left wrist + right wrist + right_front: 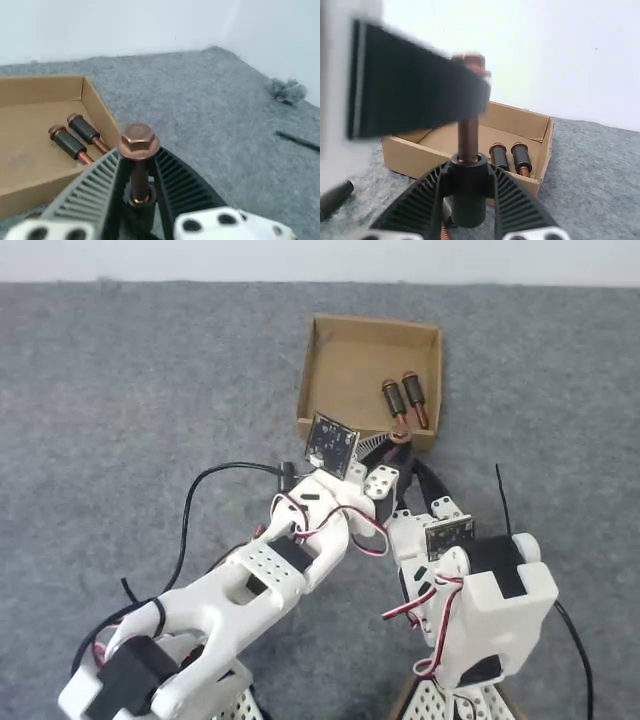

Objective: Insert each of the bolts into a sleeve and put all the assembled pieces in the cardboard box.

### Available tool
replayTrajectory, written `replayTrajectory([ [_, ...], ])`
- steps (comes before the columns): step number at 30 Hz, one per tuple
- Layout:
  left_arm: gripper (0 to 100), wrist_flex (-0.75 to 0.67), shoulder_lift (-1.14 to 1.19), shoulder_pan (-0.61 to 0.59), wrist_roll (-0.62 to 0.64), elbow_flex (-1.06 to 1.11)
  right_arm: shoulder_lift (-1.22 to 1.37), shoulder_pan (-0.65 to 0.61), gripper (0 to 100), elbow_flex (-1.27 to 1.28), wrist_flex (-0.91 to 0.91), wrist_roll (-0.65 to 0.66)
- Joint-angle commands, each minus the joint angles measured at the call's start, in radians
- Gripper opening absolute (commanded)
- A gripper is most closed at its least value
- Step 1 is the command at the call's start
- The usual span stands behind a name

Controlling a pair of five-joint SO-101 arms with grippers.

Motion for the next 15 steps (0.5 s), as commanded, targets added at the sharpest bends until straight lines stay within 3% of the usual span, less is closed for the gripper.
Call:
replayTrajectory([
  [1, 1, 0.031, -0.011, 0.006, -0.008, 0.001, -0.045, 0.007, 0.6, 0.029, -0.002, 0.017],
  [15, 1, 0.046, -0.009, 0.005, -0.003, 0.061, -0.047, 0.016, 0.6, 0.029, -0.004, 0.011],
])
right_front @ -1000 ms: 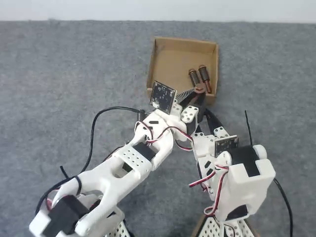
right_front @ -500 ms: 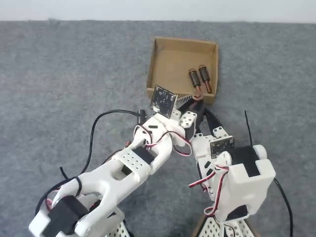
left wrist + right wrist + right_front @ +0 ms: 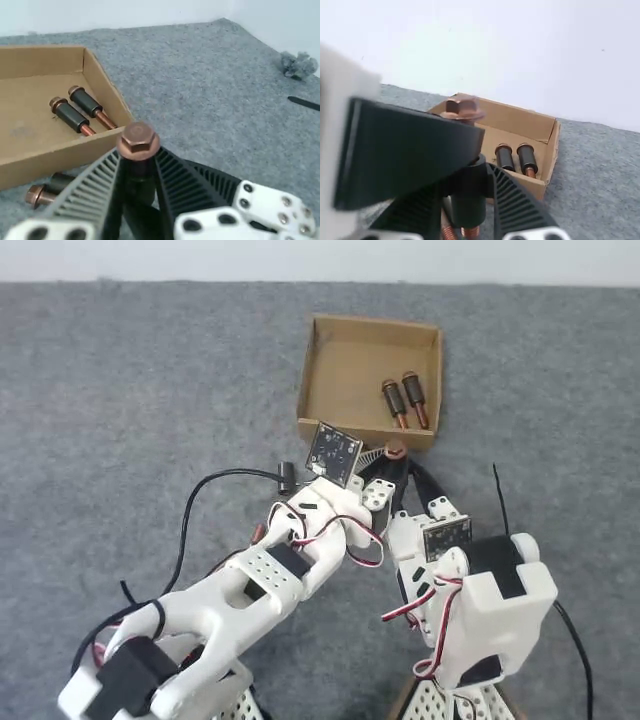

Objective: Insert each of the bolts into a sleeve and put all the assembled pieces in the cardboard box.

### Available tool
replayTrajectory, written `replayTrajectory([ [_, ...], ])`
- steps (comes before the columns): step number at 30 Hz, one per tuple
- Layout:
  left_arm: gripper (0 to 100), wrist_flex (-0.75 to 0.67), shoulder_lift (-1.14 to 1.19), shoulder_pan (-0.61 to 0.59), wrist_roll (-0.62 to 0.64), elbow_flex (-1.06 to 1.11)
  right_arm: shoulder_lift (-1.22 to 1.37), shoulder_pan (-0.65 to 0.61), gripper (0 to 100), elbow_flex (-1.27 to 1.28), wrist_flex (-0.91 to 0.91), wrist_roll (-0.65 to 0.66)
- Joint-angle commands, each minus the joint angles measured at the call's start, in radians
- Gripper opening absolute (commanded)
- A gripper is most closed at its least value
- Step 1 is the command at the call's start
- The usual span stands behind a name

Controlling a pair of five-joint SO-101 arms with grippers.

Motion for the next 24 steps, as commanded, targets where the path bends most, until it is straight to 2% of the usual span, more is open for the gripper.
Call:
replayTrajectory([
  [1, 1, 0.008, -0.008, 0.000, 0.002, 0.005, -0.047, 0.021, 0.6, 0.028, -0.005, 0.008],
  [15, 2, 0.005, -0.008, 0.000, 0.003, 0.016, -0.047, 0.021, 0.6, 0.028, -0.002, 0.008],
  [21, 17, 0.005, -0.008, -0.002, 0.080, 0.033, -0.047, 0.021, 0.6, 0.028, -0.001, 0.008],
  [24, 20, 0.005, -0.008, 0.000, 0.083, 0.041, -0.047, 0.021, 0.6, 0.028, 0.001, 0.009],
])
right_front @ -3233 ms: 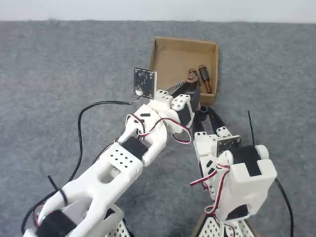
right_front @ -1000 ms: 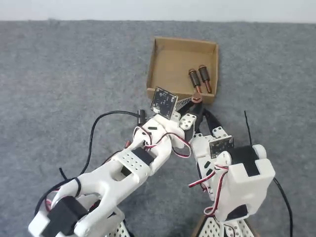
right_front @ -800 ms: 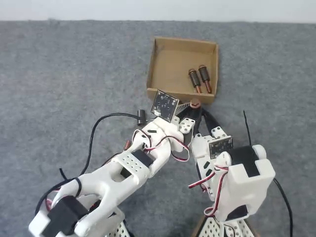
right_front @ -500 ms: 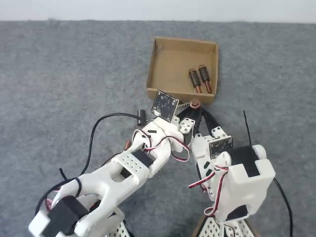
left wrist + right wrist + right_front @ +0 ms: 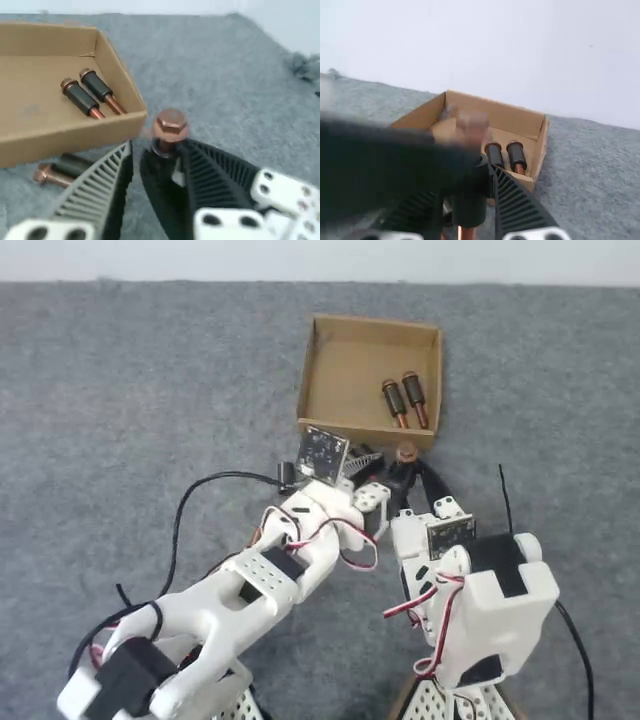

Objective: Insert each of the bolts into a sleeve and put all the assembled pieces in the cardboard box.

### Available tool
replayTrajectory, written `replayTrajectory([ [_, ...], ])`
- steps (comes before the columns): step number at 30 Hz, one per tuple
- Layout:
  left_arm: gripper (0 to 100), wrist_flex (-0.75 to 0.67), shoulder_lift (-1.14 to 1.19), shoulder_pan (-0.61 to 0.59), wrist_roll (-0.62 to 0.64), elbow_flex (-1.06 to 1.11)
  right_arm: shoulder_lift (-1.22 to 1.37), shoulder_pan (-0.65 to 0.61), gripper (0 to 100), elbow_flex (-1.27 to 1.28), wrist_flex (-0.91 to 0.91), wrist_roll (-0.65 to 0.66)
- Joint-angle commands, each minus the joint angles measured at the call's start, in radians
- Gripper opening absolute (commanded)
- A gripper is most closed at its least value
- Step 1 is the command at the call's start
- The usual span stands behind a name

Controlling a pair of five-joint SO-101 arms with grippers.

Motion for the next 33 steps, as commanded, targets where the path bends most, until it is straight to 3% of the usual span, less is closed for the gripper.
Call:
replayTrajectory([
  [1, 20, 0.003, -0.008, 0.011, 0.023, -0.001, -0.045, 0.013, 0.6, 0.028, -0.002, 0.011],
  [12, 20, -0.005, -0.020, 0.012, 0.028, -0.002, -0.045, 0.013, 0.6, 0.026, -0.001, 0.012],
  [17, 20, -0.107, -0.020, 0.011, 0.025, 0.019, -0.045, 0.015, 0.6, 0.023, -0.001, 0.012],
  [21, 20, -0.112, -0.026, 0.006, 0.023, 0.019, -0.044, 0.015, 0.6, 0.023, 0.001, 0.012],
  [26, 20, -0.107, -0.164, -0.028, 0.025, 0.042, -0.044, 0.015, 0.6, 0.023, 0.001, 0.012],
  [33, 20, 0.160, -0.408, -0.130, 0.028, 0.048, -0.044, 0.015, 0.6, 0.023, 0.001, 0.014],
])
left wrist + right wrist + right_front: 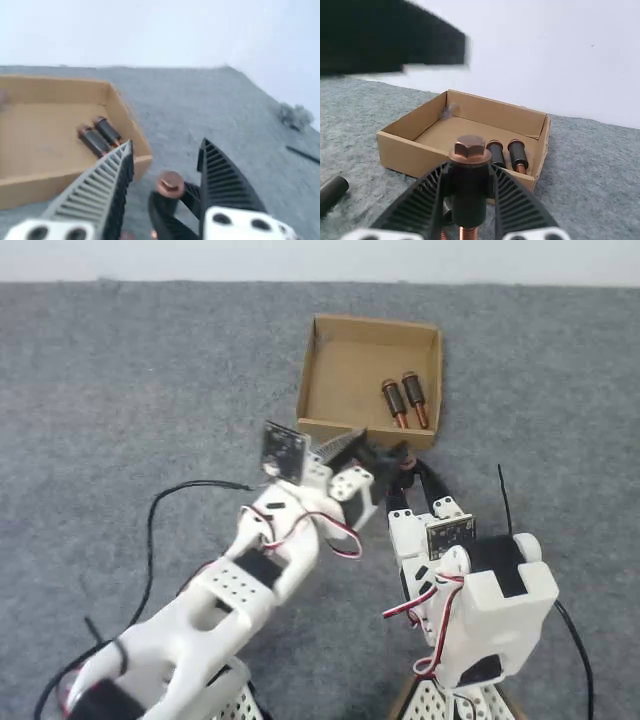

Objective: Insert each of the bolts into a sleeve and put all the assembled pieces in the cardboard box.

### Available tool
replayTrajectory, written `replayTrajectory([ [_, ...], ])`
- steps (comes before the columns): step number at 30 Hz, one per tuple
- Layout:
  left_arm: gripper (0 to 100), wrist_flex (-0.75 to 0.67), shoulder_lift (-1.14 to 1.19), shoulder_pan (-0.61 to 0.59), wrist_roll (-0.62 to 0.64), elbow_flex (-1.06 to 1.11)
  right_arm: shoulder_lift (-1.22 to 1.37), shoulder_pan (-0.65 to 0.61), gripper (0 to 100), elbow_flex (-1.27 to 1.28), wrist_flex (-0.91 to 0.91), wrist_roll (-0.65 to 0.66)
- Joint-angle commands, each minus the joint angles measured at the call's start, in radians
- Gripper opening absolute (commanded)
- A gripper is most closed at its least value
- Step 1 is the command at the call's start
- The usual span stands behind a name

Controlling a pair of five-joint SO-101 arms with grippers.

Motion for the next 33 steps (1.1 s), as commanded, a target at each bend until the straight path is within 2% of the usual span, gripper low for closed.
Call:
replayTrajectory([
  [1, 20, 0.176, -0.173, -0.060, 0.015, -0.013, -0.044, 0.012, 0.6, 0.023, -0.002, 0.014],
  [4, 15, 0.258, -0.227, -0.078, 0.014, -0.013, -0.044, 0.012, 0.6, 0.023, -0.002, 0.014],
  [8, 1, 0.321, -0.269, -0.114, 0.012, -0.010, -0.044, 0.012, 0.6, 0.023, -0.002, 0.014],
  [14, 1, 0.423, -0.299, -0.252, 0.012, -0.007, -0.044, 0.012, 0.6, 0.025, -0.002, 0.014],
  [19, 1, 0.600, -0.370, -0.384, 0.009, 0.001, -0.044, 0.012, 0.6, 0.026, -0.002, 0.014],
  [26, 1, 0.786, -0.548, -0.488, -0.176, 0.147, -0.044, 0.012, 0.6, 0.026, -0.002, 0.015],
  [33, 1, 0.911, -0.833, -0.643, -0.196, 0.326, -0.044, 0.012, 0.6, 0.006, -0.002, 0.015],
])
